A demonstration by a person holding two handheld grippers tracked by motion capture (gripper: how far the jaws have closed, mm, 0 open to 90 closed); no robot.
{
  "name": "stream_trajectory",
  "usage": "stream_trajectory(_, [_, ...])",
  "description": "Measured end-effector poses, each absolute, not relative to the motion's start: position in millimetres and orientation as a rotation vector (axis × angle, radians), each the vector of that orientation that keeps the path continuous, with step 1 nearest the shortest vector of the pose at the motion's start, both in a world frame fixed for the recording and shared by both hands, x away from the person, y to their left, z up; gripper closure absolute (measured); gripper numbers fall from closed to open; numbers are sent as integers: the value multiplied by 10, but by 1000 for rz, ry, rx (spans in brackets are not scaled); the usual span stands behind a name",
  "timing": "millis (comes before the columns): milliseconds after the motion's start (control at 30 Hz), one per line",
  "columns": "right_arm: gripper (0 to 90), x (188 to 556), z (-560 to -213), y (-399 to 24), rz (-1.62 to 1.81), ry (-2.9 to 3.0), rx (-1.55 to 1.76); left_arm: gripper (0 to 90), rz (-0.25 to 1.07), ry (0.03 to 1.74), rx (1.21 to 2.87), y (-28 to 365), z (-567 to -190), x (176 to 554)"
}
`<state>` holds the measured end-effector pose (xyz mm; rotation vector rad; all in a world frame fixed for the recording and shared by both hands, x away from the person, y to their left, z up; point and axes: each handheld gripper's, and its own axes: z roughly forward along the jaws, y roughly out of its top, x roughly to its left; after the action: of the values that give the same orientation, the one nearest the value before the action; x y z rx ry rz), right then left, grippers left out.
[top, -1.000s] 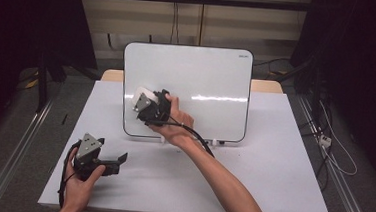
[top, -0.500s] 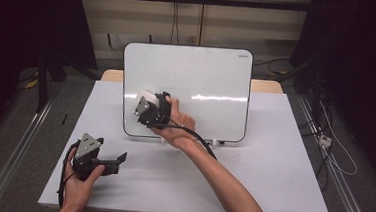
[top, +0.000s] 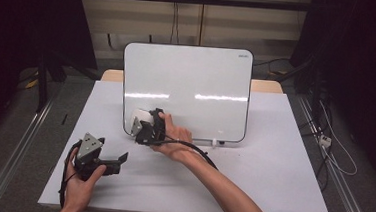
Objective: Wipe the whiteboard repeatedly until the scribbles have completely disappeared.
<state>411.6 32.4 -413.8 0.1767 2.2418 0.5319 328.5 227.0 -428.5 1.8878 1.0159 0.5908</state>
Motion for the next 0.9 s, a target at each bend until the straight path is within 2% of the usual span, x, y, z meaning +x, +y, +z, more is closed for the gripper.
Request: stream_trajectory(900, [316, 4227, -3974, 154, 738, 2193, 420, 47, 585, 1026, 1887, 2292, -4293, 3298])
